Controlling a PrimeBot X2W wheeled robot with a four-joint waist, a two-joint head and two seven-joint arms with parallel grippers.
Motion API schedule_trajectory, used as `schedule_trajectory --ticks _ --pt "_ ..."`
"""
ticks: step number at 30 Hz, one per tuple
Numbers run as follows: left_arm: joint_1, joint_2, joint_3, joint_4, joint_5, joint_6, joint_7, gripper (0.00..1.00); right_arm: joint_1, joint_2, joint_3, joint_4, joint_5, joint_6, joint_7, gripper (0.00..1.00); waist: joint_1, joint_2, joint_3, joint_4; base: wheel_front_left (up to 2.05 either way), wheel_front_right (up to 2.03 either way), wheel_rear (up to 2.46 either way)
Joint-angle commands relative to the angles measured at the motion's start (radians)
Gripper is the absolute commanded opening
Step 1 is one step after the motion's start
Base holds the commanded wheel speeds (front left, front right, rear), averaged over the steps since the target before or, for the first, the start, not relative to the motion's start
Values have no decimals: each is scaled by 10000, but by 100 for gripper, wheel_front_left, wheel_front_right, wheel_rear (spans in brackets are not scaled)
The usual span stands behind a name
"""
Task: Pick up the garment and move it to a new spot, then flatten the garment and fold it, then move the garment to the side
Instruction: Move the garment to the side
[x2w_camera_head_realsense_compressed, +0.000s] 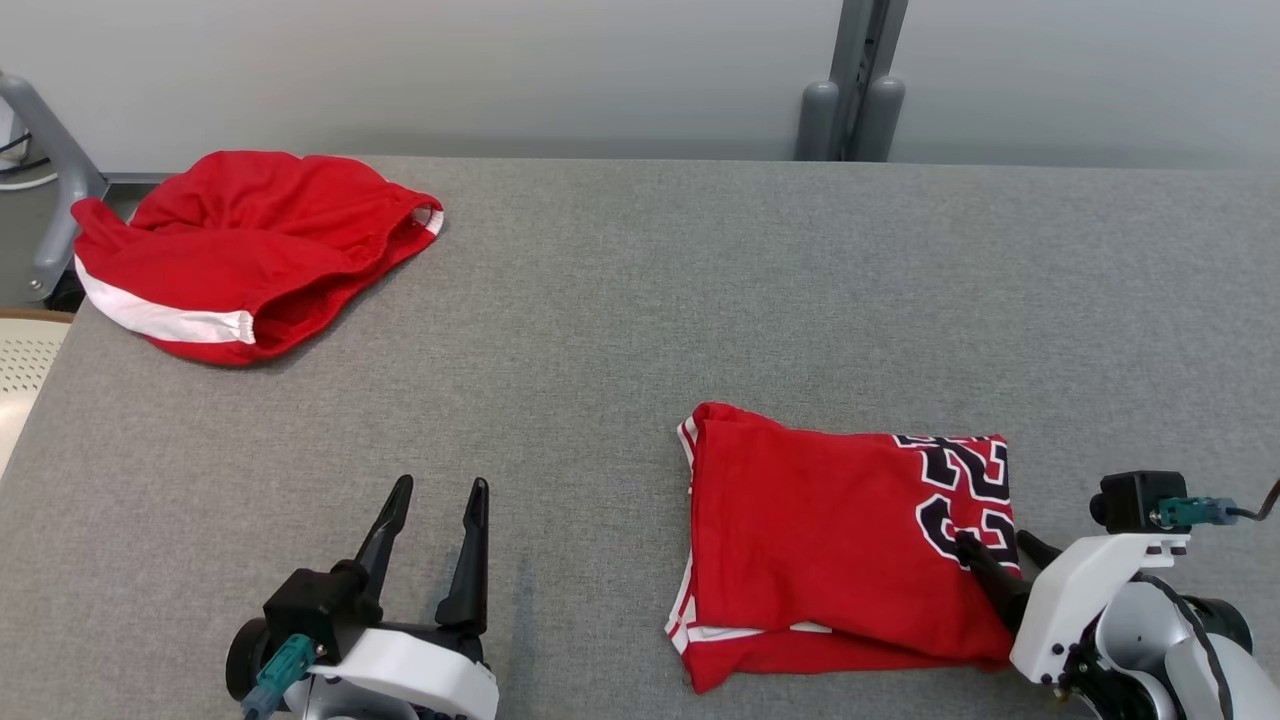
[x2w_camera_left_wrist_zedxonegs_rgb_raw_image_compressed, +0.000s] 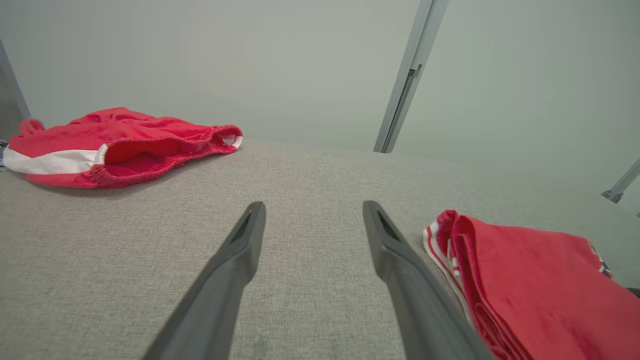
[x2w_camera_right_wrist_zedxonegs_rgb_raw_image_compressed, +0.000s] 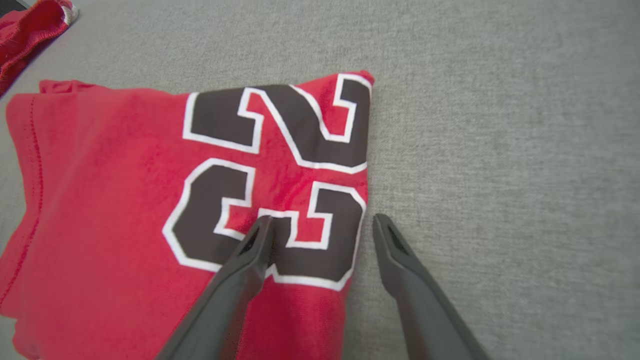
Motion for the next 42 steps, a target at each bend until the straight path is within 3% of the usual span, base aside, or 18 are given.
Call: schedule_trajectory --ticks 1,5,7,8,9,10,24,35,42 --pt "-152 34 -9 12 -62 32 -47 100 -161 -99 115 166 259 6 158 100 0 -1 27 56 0 0 0" --pt "-164 34 -32 34 -72 35 -47 100 -352 -175 328 526 672 6 272 98 0 -1 36 115 0 0 0" --pt "-168 34 -28 48 -62 39 -48 100 -459 -225 457 685 761 6 217 45 0 -1 36 112 0 0 0" --pt "-165 34 -23 53 -59 42 -48 100 -504 -236 518 761 830 6 195 36 0 -1 37 101 0 0 0" --pt "-163 34 -16 59 -54 40 -48 100 -559 -256 572 817 890 6 170 15 0 -1 41 85 0 0 0" --pt "-159 33 -6 60 -49 34 -48 100 -629 -283 624 861 968 6 135 0 0 -1 47 62 0 0 0" --pt "-289 31 73 -222 177 -53 -46 100 -1731 -1127 572 1277 885 3 -1045 0 0 -1 487 -986 0 0 0" --pt "-728 62 -71 -252 589 -259 -28 100 -2518 -1527 381 1336 668 4 -1493 0 0 -1 1106 -2944 0 0 0" --pt "-1200 191 -165 -137 831 -366 -28 100 -3059 -1391 463 1504 535 4 -1960 0 0 -1 1593 -3622 0 0 0"
